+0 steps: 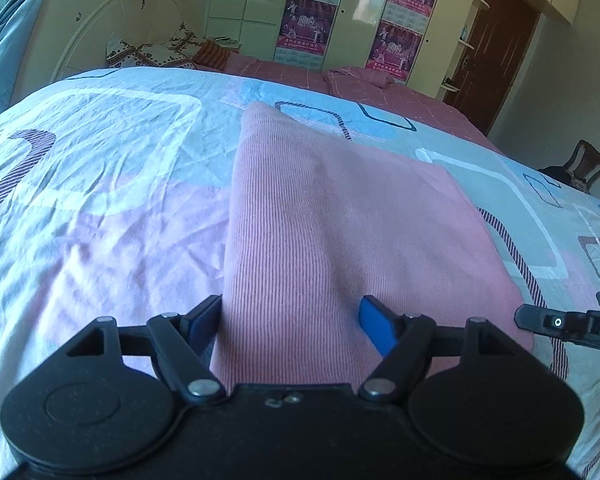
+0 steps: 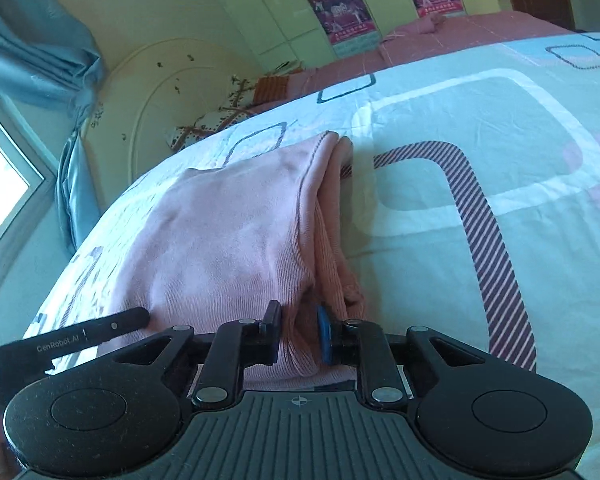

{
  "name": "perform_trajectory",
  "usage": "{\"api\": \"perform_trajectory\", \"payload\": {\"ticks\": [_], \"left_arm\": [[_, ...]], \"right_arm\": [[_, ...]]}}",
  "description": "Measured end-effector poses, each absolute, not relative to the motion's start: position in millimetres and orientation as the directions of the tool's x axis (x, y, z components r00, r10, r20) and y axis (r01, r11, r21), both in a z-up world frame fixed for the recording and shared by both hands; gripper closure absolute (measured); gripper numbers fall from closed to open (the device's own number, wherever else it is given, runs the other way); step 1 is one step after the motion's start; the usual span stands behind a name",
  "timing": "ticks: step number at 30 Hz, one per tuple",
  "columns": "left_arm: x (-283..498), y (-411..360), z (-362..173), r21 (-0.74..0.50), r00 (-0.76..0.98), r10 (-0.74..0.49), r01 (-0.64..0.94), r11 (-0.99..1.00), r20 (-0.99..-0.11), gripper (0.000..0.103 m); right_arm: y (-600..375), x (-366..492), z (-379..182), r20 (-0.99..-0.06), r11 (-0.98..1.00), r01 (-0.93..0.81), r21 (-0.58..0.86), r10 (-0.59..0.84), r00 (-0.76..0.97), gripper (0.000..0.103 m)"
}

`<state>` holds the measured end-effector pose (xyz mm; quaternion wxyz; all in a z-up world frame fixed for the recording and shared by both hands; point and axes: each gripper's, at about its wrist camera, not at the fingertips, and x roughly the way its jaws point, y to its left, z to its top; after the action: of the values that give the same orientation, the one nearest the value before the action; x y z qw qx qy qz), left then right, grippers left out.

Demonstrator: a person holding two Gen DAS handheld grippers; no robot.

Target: Fold small clothes

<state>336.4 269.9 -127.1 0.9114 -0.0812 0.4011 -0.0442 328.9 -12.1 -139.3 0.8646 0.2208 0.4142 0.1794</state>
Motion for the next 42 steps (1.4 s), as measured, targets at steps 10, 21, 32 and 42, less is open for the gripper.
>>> {"api": "perform_trajectory", "payload": {"ticks": [10,21,32,42], "left_arm": [[336.7,268.6,-134.4,-0.204,0.657,-0.163,0.015,0.979,-0.736,0.029],[332.7,259.2,-140.7,-0.197,0.639,-0.165,0.021,0.980,-0.752,0.024],[320.2,246.2,-107.1,-0.134,0.680,-0.129,0.045,0.990,-0.722,0.024],[332.2,236.2,-125.8,-0.071,0.633,-0.055,0.001,0.997,-0.772,0.007]], "right_arm": [[11.4,332.8,-145.5,-0.692,0.842,-0.191,0.504,0.526,0.494,0.099],[12.5,325.6,-151.9,-0.764,0.923,-0.258,0.285,0.382,0.520,0.100],[8.8,307.8,-106.7,-0.632,0.930,-0.203,0.306,0.358,0.688,0.073],[33.9,318.6,-155.3,-0.747,0.947,-0.146,0.285,0.315,0.586,0.073]]}}
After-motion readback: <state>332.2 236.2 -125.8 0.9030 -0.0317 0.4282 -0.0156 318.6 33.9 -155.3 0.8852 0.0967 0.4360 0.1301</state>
